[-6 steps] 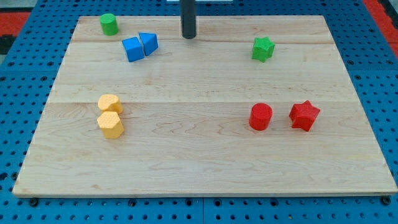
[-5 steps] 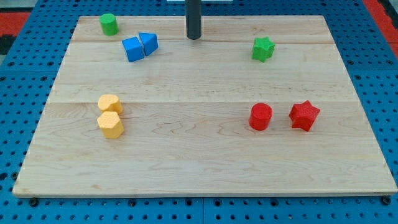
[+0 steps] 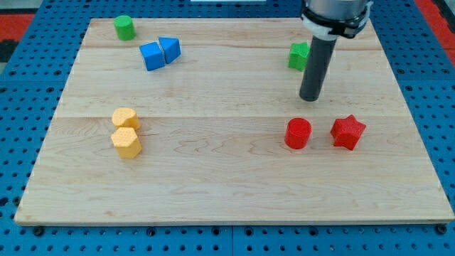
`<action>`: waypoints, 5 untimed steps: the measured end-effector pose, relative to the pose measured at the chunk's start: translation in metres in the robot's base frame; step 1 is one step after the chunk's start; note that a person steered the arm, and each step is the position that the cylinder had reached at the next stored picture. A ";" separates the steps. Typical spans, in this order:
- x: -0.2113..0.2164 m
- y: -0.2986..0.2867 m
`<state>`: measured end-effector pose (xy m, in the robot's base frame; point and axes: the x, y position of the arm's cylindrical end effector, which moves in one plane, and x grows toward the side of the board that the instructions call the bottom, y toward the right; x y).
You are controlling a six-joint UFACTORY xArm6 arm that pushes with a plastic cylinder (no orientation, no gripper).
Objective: Move your arm right to the green star
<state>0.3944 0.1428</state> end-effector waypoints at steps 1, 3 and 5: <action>-0.024 0.019; -0.054 0.036; -0.061 0.036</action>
